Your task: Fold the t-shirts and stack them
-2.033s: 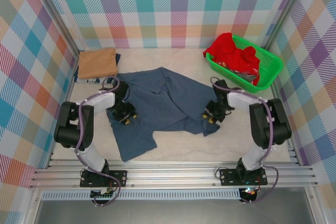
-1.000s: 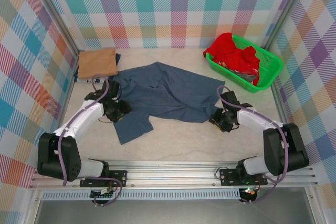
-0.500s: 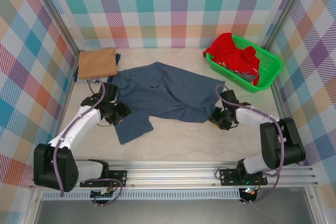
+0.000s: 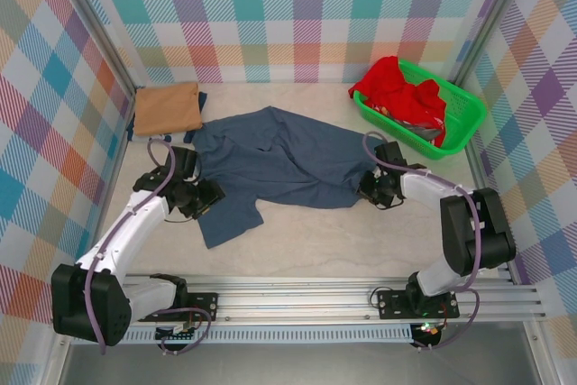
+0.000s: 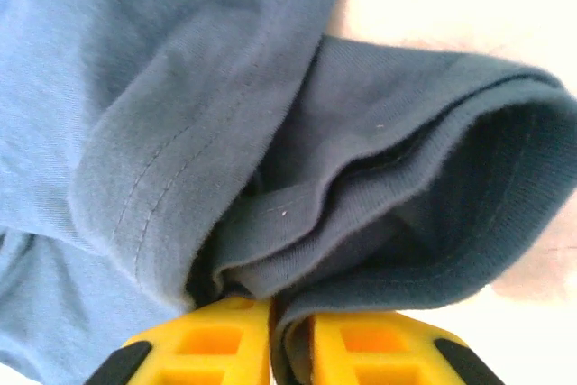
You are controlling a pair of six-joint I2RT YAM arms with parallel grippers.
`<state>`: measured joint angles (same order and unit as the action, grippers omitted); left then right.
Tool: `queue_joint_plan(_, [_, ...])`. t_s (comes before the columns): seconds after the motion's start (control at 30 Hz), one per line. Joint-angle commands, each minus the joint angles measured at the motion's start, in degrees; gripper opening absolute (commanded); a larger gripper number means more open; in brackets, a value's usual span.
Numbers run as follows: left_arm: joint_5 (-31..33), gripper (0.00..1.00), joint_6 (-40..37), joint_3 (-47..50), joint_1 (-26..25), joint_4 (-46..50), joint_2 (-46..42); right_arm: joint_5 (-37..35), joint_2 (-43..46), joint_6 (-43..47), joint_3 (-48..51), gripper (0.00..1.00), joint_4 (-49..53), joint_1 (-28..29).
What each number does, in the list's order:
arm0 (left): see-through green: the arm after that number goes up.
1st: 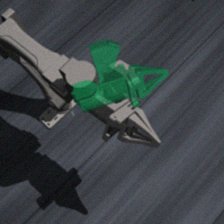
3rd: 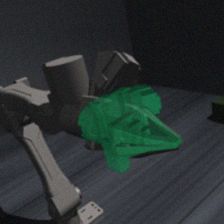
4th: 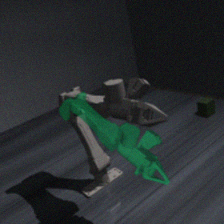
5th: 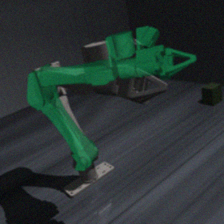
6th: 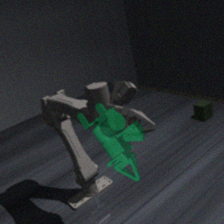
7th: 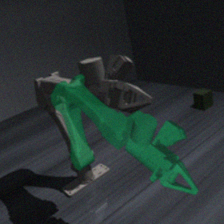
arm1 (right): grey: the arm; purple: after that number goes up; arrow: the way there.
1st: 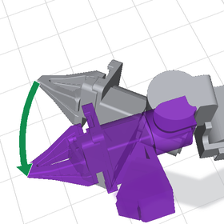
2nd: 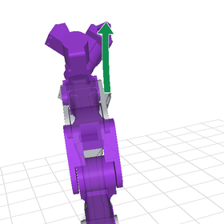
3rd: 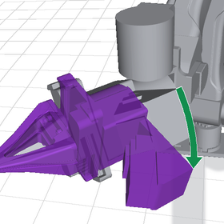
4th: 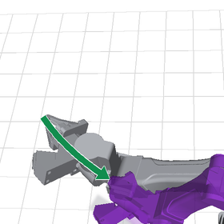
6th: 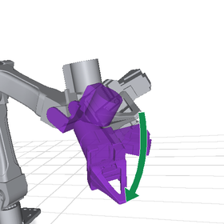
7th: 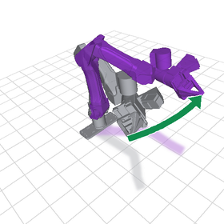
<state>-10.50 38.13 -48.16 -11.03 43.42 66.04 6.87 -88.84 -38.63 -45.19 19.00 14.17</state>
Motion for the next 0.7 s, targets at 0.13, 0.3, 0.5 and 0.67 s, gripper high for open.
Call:
queue_joint_plan(0.13, [-0.32,0.47,-0.15,1.29,0.04,2.11,-2.16,-2.07,4.25,-0.71,-0.70,0.11,5.06,-0.29])
queue_joint_plan(0.3, [-1.30,0.49,0.62,3.59,-0.04,0.94,-2.08,-2.43,5.18,-1.52,-2.01,0.14,11.25,-0.61])
queue_joint_plan(0.5, [-3.53,0.50,3.15,6.92,-0.48,-3.89,0.40,-0.73,3.92,-3.90,-0.20,0.18,13.57,-1.30])
queue_joint_plan(0.67, [-3.23,0.49,4.10,6.21,-0.84,-6.07,1.78,0.57,3.05,-3.79,1.62,0.20,9.89,-3.23])
